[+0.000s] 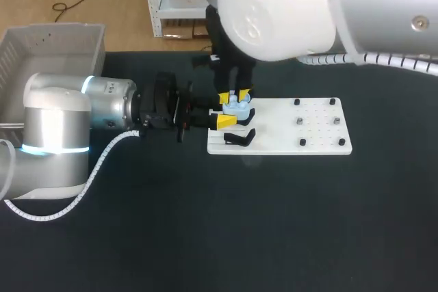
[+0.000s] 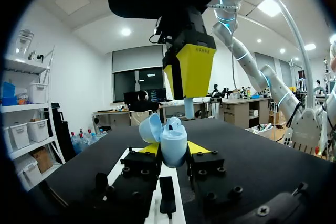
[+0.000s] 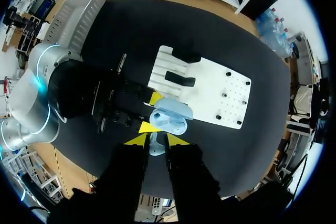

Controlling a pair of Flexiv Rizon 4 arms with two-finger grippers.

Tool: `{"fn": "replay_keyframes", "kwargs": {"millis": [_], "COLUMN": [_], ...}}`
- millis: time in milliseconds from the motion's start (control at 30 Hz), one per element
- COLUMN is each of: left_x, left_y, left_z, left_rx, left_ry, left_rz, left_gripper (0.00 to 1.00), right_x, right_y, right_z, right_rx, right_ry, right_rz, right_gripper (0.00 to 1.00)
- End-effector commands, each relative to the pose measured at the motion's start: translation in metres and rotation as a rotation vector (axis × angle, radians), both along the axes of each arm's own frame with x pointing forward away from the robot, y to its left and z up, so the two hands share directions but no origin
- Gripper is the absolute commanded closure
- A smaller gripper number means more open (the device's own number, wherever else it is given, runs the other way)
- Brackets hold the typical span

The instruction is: Pick up each earbud case from the left stands, insert the matching earbuds, close the lid, and place the case in the box.

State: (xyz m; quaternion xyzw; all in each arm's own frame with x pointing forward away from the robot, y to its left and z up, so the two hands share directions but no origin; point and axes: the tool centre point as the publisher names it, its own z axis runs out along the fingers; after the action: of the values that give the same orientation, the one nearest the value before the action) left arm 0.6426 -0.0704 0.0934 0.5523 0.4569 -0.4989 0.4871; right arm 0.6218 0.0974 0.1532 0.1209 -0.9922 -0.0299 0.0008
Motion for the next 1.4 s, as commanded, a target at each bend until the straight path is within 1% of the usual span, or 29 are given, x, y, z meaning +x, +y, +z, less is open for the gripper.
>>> {"fn": "replay_keyframes", "kwargs": {"millis": [33,467,1400], "left_x": [-0.001,-0.001,-0.001], "left_y": [0.001,0.001,0.001], "left_z": [-0.005,-0.005,-0.005], "left_rx": [-0.01,-0.01,-0.01], "left_ry": [-0.001,-0.001,-0.001], "left_rz": [0.004,0.004,0.004], "left_gripper": [1.0,1.0,1.0], "right_x": [-0.004,0.001,0.019], "right_y": [-0.001,0.003,-0.001], "right_z": [-0.001,-0.006,-0.016], "right_rx": [0.006,-0.001,-0.004], "right_ry": [-0.015,-0.018,-0.041], "right_rz": [-0.001,0.018,-0.009], "right_gripper": [1.0,1.0,1.0]}}
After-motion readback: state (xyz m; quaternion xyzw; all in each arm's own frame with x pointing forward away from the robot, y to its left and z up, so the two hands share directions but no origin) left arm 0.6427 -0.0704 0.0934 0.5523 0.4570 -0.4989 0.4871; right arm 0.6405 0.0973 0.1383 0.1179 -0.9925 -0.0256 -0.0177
